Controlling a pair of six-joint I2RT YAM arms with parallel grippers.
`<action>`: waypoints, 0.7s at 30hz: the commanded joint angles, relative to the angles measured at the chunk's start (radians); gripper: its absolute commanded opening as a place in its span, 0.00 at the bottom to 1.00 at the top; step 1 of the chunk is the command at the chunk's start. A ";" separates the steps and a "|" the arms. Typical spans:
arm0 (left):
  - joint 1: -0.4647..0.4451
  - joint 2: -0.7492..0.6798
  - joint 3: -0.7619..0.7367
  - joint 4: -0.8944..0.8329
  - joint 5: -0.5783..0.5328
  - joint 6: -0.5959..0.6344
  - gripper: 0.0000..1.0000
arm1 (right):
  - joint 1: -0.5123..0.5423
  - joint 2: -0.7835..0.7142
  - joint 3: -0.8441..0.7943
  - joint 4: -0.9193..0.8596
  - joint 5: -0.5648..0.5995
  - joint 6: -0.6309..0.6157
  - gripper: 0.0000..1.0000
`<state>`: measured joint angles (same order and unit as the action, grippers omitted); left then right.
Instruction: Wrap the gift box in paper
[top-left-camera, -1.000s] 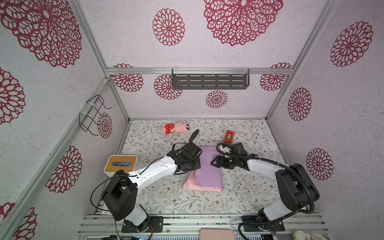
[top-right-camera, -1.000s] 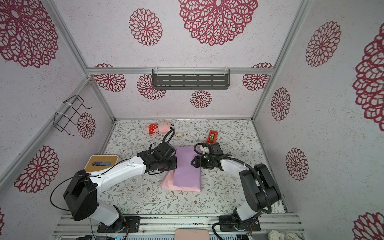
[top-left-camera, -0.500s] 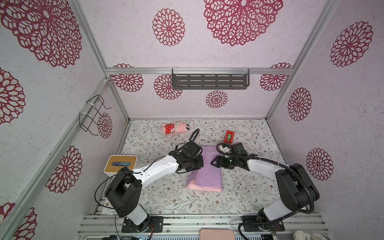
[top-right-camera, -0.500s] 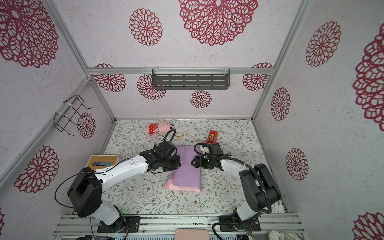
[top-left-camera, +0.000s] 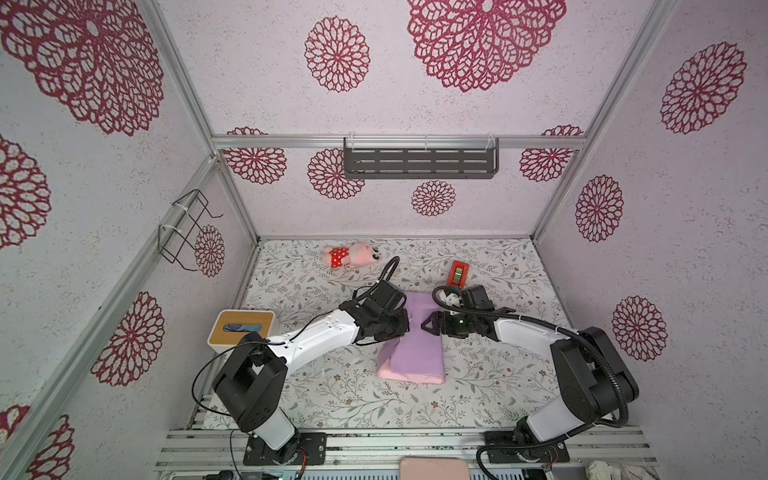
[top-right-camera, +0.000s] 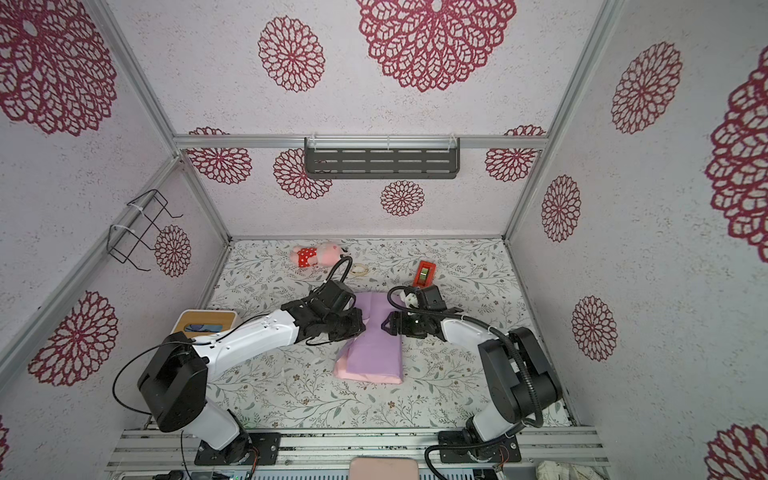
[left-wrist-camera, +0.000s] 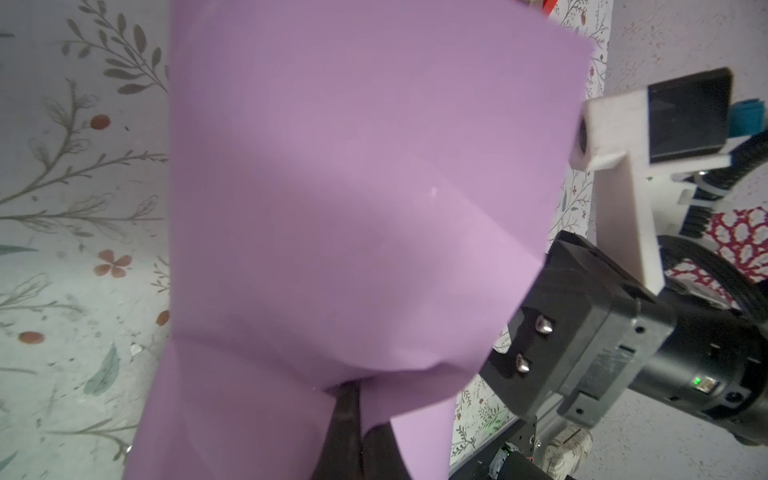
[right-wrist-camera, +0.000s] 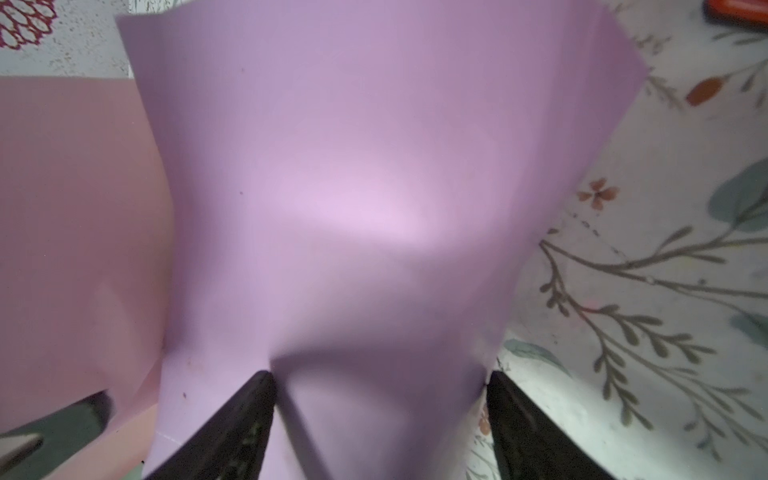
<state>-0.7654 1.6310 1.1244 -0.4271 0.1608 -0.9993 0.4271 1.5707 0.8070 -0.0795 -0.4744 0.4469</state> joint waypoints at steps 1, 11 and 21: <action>0.004 0.028 0.014 0.029 0.021 -0.013 0.03 | 0.021 0.045 -0.043 -0.111 0.106 -0.001 0.81; 0.005 0.052 0.014 0.043 0.026 -0.015 0.06 | 0.025 0.048 -0.049 -0.099 0.098 0.012 0.81; -0.002 0.076 0.018 0.115 0.014 -0.066 0.05 | 0.032 0.046 -0.057 -0.083 0.088 0.023 0.81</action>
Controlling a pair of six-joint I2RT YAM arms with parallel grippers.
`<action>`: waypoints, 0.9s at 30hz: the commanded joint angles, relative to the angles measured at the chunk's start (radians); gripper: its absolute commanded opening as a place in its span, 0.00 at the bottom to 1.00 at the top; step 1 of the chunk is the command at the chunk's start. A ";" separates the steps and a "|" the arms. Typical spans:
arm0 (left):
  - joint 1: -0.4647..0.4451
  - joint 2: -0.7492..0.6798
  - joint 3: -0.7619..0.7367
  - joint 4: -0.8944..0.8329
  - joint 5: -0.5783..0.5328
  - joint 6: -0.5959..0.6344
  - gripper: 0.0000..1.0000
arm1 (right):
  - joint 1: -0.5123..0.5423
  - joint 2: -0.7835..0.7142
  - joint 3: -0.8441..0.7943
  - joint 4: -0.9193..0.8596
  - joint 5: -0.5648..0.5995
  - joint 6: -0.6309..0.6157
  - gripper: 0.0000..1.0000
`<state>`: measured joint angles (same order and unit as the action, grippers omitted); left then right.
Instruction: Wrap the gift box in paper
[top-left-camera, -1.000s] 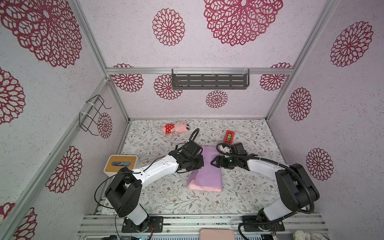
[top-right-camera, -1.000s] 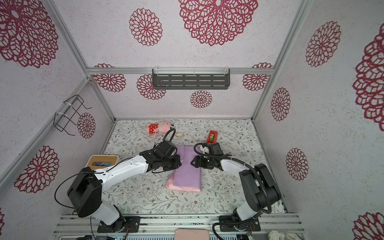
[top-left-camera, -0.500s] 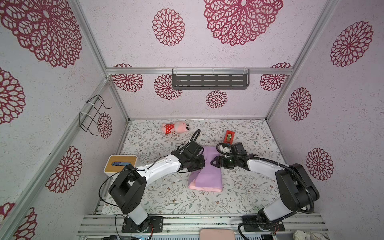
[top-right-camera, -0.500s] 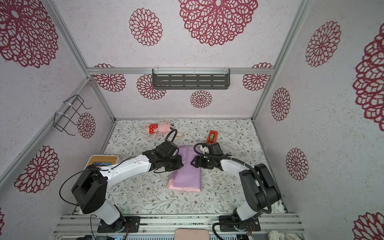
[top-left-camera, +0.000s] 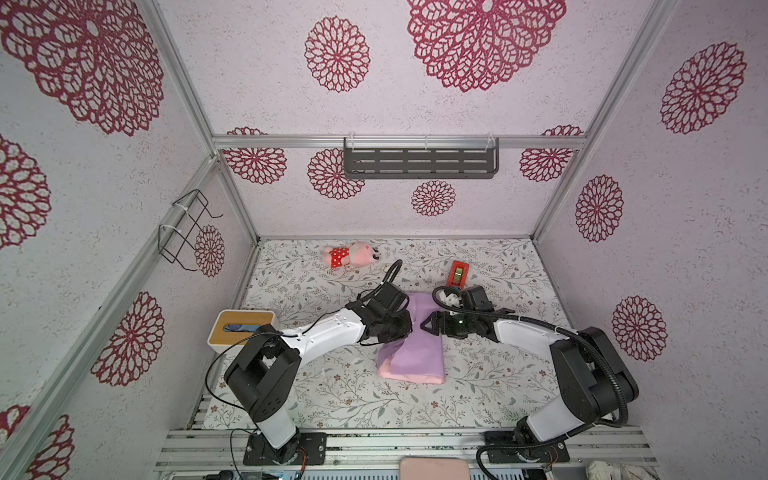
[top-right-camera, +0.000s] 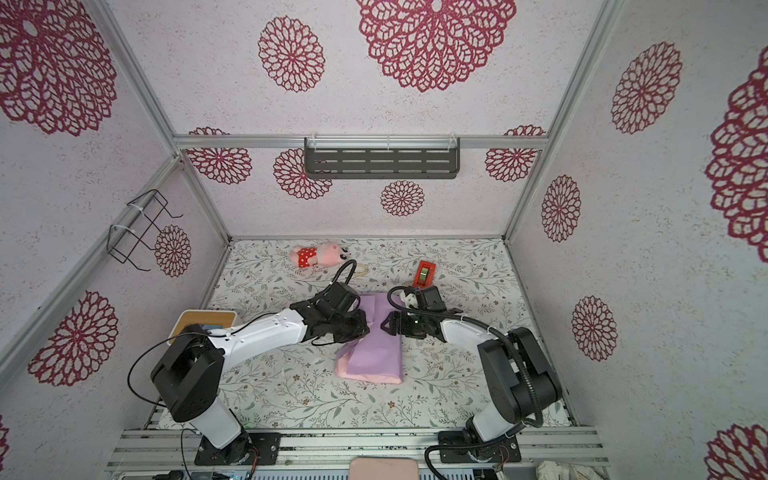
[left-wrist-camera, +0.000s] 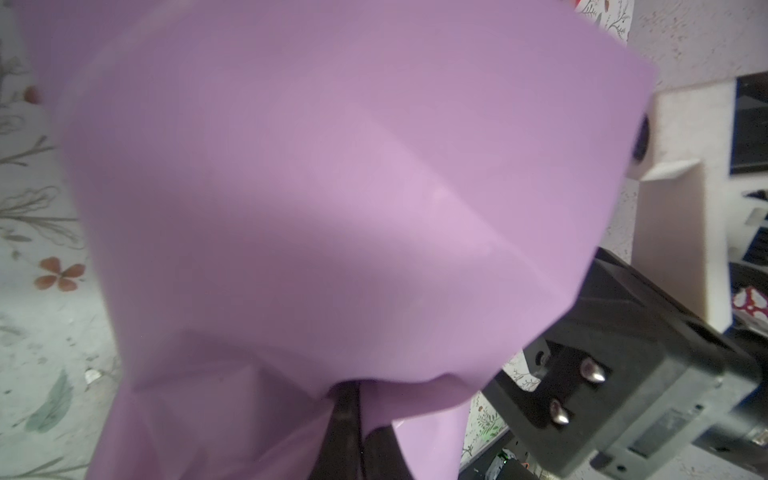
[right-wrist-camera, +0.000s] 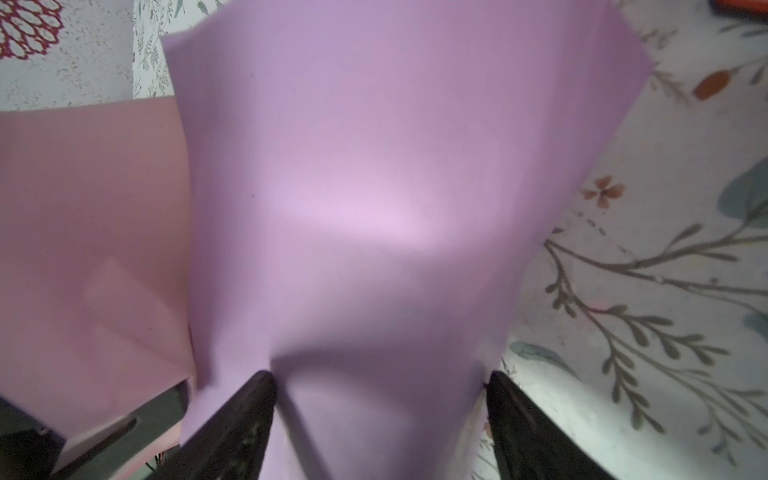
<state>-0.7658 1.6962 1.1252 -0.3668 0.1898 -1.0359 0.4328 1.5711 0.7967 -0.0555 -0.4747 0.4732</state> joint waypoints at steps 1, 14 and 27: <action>-0.001 0.009 0.015 0.059 -0.018 -0.034 0.05 | 0.025 0.045 -0.049 -0.107 0.088 -0.002 0.81; -0.004 0.013 0.013 0.156 -0.030 -0.092 0.04 | 0.027 0.048 -0.065 -0.083 0.075 0.018 0.81; -0.010 0.050 0.000 0.243 -0.007 -0.136 0.04 | 0.029 0.047 -0.087 -0.039 0.046 0.050 0.80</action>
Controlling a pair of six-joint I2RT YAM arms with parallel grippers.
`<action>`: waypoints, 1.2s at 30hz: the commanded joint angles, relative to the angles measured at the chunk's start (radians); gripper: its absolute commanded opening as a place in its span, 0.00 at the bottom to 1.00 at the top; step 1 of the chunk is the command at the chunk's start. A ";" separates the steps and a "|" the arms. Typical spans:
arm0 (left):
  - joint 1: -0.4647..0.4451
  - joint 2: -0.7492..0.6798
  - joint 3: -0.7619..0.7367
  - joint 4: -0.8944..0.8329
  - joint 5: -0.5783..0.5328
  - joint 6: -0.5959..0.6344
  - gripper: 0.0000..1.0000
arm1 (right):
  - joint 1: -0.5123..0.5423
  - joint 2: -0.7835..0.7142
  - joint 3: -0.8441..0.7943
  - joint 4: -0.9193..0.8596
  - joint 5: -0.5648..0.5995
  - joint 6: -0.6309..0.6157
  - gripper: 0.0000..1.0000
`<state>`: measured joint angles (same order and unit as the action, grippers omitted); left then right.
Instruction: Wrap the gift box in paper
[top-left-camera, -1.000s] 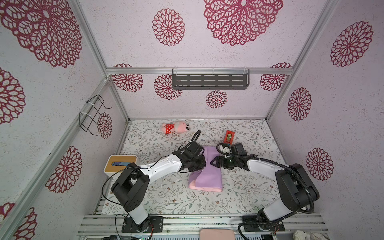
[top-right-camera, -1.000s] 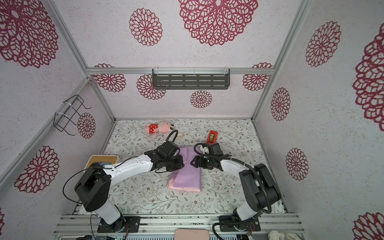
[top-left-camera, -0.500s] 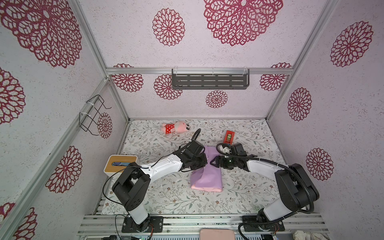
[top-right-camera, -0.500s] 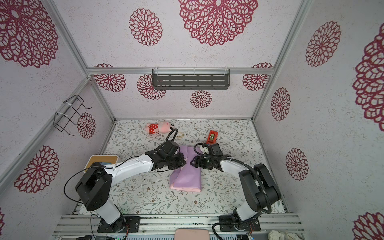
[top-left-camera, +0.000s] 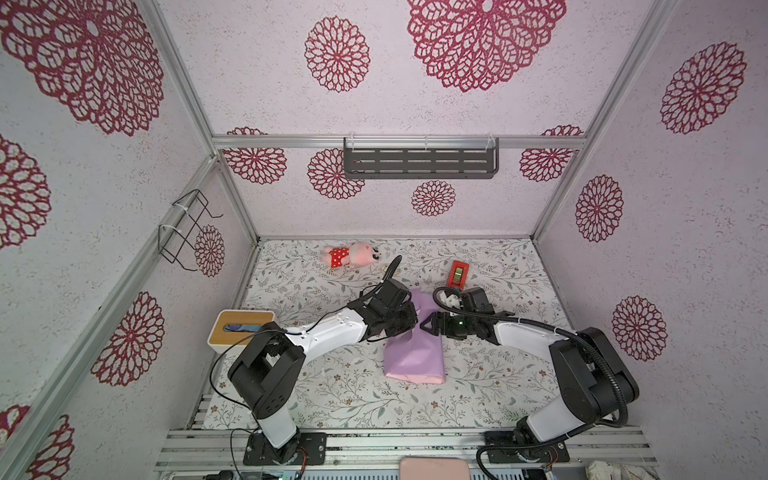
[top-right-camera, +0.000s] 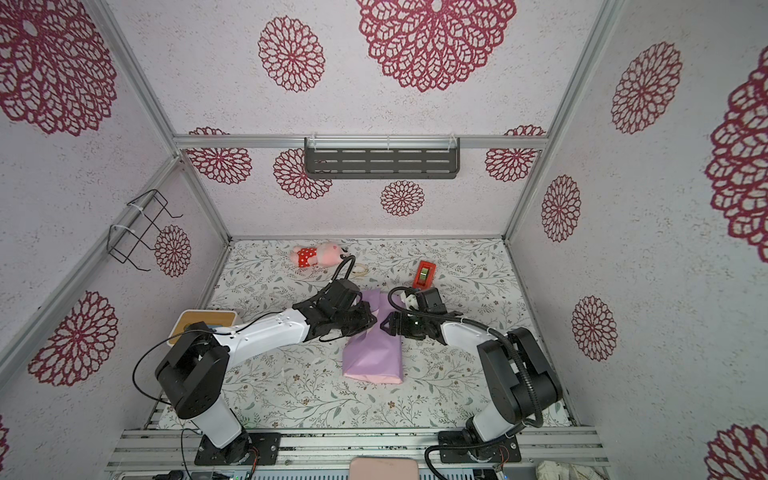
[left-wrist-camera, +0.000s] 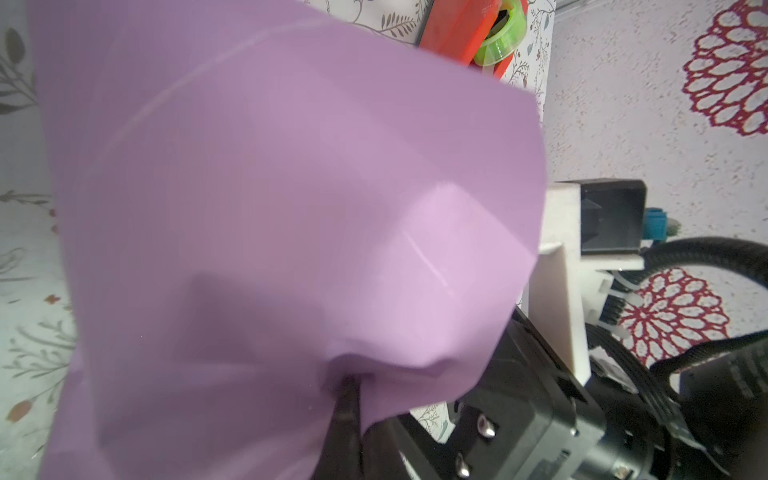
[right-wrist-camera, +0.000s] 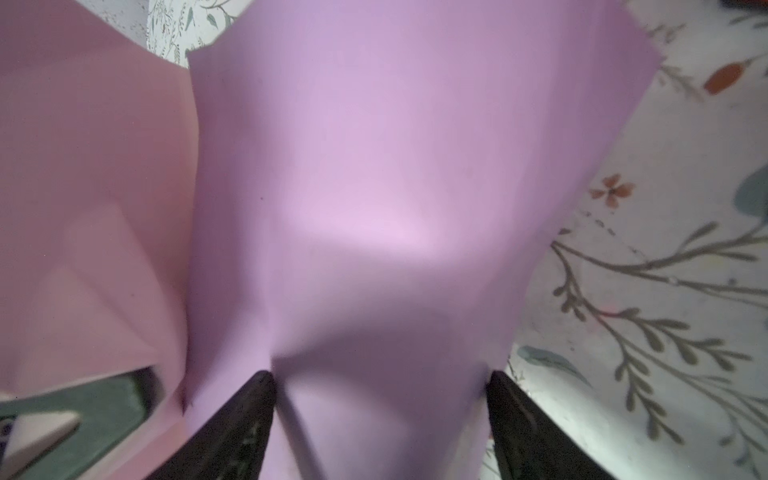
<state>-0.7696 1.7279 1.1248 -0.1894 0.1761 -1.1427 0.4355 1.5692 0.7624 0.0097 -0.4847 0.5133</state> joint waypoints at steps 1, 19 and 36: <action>-0.007 0.019 -0.003 0.077 0.006 -0.035 0.04 | 0.026 0.049 -0.054 -0.098 0.054 0.015 0.80; -0.014 0.032 -0.124 0.343 0.061 -0.100 0.00 | 0.023 0.052 -0.071 -0.069 0.027 0.033 0.80; 0.001 0.013 -0.236 0.313 0.016 -0.147 0.00 | 0.009 0.033 -0.008 -0.144 0.039 -0.001 0.80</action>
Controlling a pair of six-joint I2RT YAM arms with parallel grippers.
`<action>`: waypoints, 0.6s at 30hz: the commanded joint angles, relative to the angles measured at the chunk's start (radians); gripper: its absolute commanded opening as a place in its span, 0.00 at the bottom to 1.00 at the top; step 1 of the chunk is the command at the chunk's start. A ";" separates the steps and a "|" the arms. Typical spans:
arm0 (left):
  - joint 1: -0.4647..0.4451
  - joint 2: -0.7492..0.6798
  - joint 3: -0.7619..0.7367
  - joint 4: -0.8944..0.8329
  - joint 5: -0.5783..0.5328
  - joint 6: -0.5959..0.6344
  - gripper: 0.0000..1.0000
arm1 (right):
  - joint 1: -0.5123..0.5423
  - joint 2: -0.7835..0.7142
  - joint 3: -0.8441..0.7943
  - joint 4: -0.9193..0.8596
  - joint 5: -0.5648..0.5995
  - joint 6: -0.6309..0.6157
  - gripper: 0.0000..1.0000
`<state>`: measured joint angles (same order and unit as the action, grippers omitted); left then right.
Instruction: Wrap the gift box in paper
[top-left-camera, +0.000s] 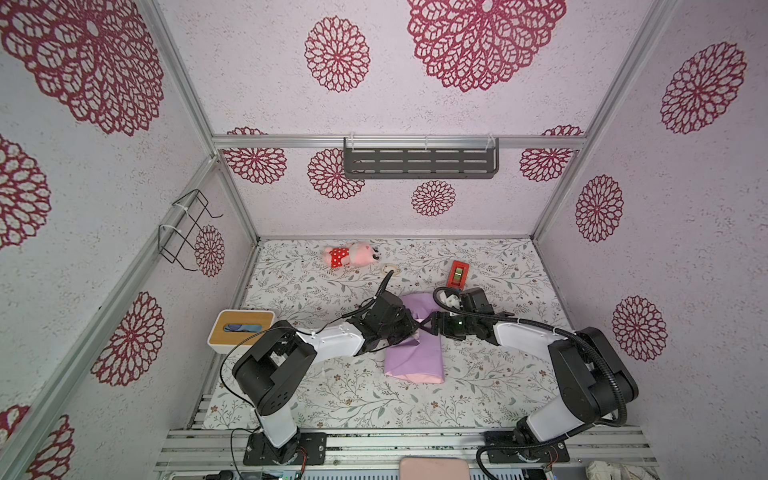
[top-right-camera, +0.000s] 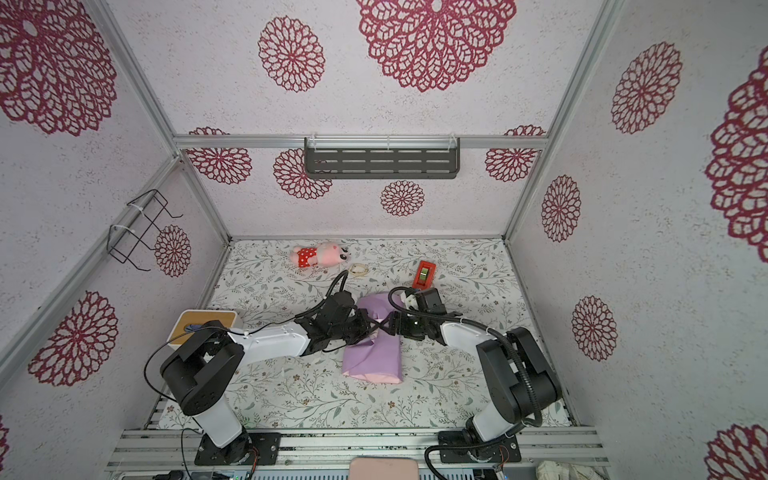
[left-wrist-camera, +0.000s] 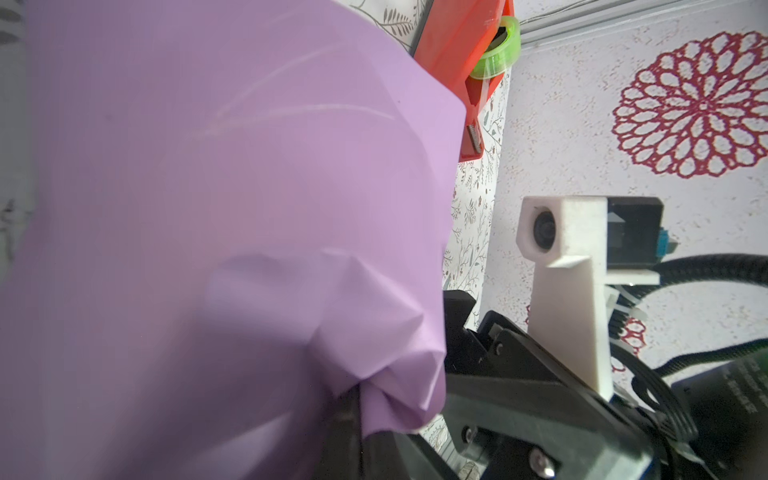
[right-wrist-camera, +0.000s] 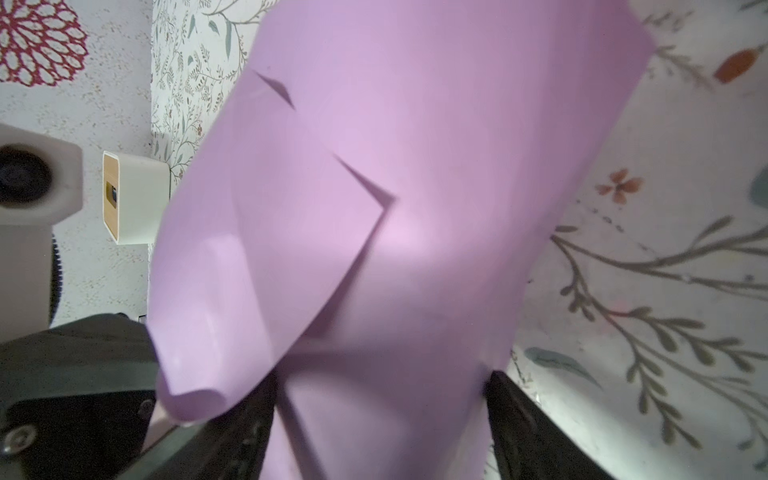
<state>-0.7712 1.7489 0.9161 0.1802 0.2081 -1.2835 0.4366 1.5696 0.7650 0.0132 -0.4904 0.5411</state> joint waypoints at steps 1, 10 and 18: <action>0.004 -0.010 -0.032 -0.062 -0.019 -0.005 0.00 | 0.008 0.034 -0.005 -0.148 0.042 -0.027 0.80; 0.010 -0.016 -0.036 -0.093 -0.038 0.013 0.00 | -0.019 -0.014 0.035 -0.191 0.014 -0.039 0.82; 0.013 -0.012 -0.029 -0.105 -0.038 0.022 0.00 | -0.064 -0.092 -0.014 -0.171 -0.048 -0.023 0.85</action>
<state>-0.7647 1.7344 0.9047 0.1711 0.1955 -1.2720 0.3885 1.5208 0.7750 -0.1265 -0.5076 0.5323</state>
